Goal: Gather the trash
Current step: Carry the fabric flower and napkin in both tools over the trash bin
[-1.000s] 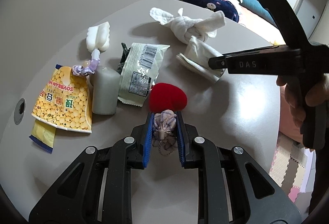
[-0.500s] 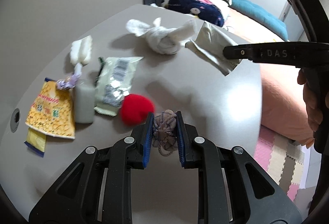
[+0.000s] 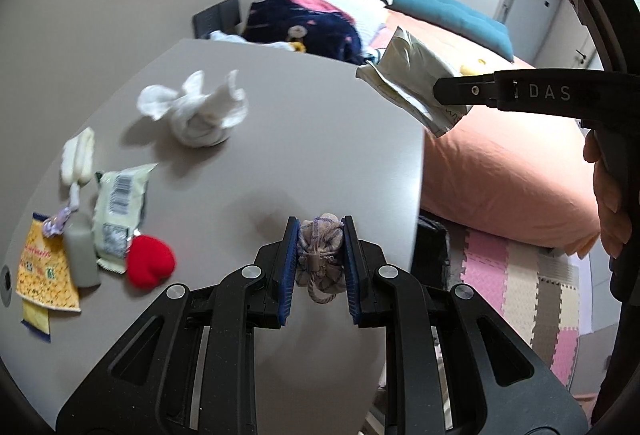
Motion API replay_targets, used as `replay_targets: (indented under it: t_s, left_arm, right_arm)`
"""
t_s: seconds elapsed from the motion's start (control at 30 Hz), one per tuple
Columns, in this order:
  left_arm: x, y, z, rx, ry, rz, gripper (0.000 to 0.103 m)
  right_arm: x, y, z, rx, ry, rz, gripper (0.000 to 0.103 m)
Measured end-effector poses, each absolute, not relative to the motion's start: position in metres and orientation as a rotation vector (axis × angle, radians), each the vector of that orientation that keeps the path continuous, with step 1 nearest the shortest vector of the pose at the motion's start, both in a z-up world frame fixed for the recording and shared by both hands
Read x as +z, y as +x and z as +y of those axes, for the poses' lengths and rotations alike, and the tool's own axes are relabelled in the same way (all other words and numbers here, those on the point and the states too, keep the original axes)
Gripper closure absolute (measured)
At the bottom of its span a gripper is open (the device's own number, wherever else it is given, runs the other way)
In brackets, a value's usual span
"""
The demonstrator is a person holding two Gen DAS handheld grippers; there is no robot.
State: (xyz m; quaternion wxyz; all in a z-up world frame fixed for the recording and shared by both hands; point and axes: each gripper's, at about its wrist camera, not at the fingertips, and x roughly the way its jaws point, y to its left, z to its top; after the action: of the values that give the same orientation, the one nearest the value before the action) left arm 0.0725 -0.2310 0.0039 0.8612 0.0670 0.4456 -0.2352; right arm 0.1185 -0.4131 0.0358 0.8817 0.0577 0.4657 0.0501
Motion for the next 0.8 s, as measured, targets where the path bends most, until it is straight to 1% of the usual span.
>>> replay_targets:
  t_s: [0.37, 0.8]
  left_arm:
    - [0.010, 0.067, -0.284, -0.584, 0.184, 0.930, 0.082]
    - [0.012, 0.053, -0.367, -0.714, 0.248, 0.930, 0.082]
  right_arm:
    - [0.041, 0.083, -0.480, -0.011, 0.202, 0.940, 0.078]
    - [0.036, 0.040, -0.558, -0.159, 0.298, 0.922, 0.078]
